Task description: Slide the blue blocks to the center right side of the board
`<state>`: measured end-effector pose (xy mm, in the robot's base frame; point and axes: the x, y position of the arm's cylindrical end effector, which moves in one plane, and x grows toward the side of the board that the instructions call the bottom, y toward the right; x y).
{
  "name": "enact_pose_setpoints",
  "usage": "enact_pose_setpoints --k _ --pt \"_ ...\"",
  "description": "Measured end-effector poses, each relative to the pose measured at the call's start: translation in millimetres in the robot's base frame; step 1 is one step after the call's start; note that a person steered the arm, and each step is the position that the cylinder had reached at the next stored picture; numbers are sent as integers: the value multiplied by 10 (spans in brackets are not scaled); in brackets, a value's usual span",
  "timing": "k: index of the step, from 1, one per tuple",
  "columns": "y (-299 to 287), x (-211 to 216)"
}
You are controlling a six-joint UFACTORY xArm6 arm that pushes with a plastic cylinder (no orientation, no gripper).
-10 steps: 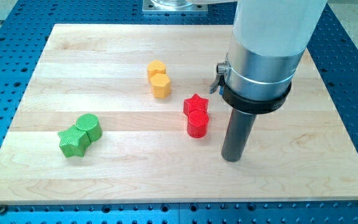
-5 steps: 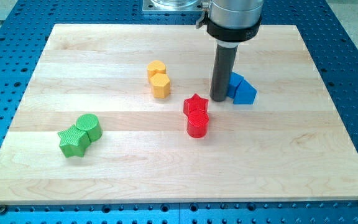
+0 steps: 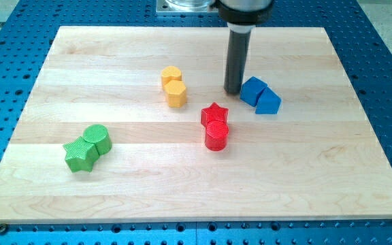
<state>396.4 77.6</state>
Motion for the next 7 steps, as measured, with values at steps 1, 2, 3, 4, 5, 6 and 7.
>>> enact_pose_setpoints --k 1,2,3,4,5,6,7 --pt "116 450" --pt "220 495" --pt "279 495" --pt "123 495" --pt "-52 405" --pt "-41 27" --pt "114 -360"
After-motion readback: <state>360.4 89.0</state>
